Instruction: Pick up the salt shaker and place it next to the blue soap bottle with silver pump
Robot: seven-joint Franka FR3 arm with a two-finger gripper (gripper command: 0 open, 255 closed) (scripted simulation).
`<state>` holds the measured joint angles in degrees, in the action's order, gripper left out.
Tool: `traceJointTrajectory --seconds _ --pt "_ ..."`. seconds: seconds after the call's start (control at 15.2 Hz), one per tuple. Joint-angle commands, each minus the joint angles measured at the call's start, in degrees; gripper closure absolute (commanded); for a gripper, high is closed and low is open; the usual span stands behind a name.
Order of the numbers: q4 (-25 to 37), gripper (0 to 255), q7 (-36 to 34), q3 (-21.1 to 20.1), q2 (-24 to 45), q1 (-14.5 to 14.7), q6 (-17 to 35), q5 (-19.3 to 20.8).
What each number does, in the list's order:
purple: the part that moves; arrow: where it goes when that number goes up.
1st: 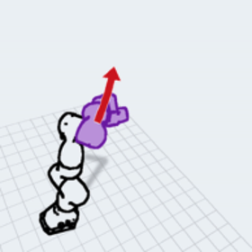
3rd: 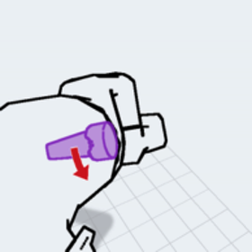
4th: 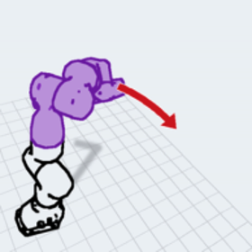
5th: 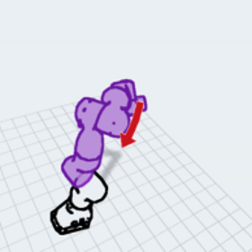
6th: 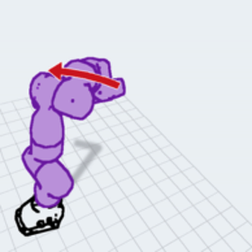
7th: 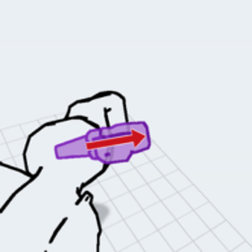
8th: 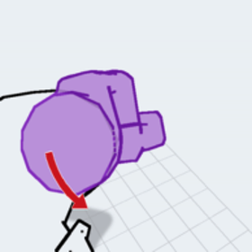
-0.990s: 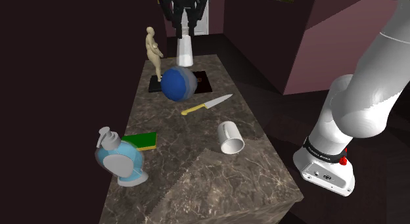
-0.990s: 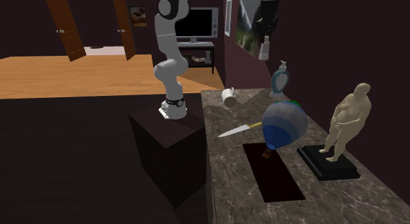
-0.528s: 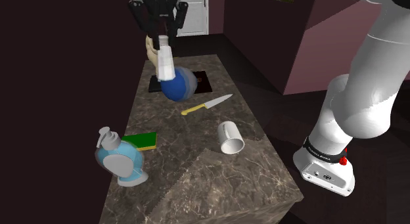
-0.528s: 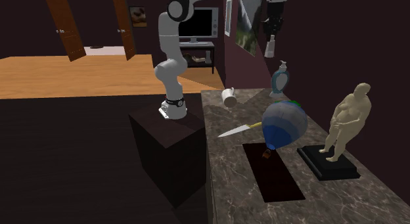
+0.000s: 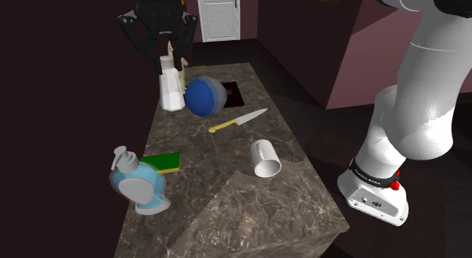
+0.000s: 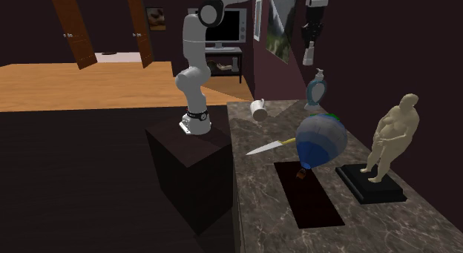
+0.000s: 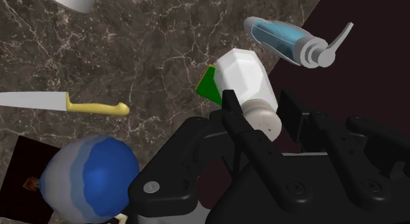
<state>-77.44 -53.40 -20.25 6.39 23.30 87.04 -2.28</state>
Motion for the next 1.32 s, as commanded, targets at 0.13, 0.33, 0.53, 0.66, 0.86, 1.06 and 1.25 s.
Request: traceJointTrajectory --seconds 0.13,0.33,0.53,0.66,0.86,1.06,1.25 --pt "-4.89 255 0.51 0.15 -1.34 -0.30 3.64 -0.50" --pt "-8.27 255 0.86 0.24 -2.17 -0.46 6.22 -0.80" --pt "-11.40 255 1.18 0.31 -2.83 -0.58 8.72 -1.05" --pt "-13.37 255 1.36 0.34 -3.18 -0.63 10.36 -1.19" --pt "-16.17 255 1.62 0.38 -3.57 -0.69 12.76 -1.36" --pt "-18.79 255 1.84 0.40 -3.83 -0.73 15.13 -1.48" --pt "-21.24 255 2.03 0.41 -3.96 -0.74 17.46 -1.56"
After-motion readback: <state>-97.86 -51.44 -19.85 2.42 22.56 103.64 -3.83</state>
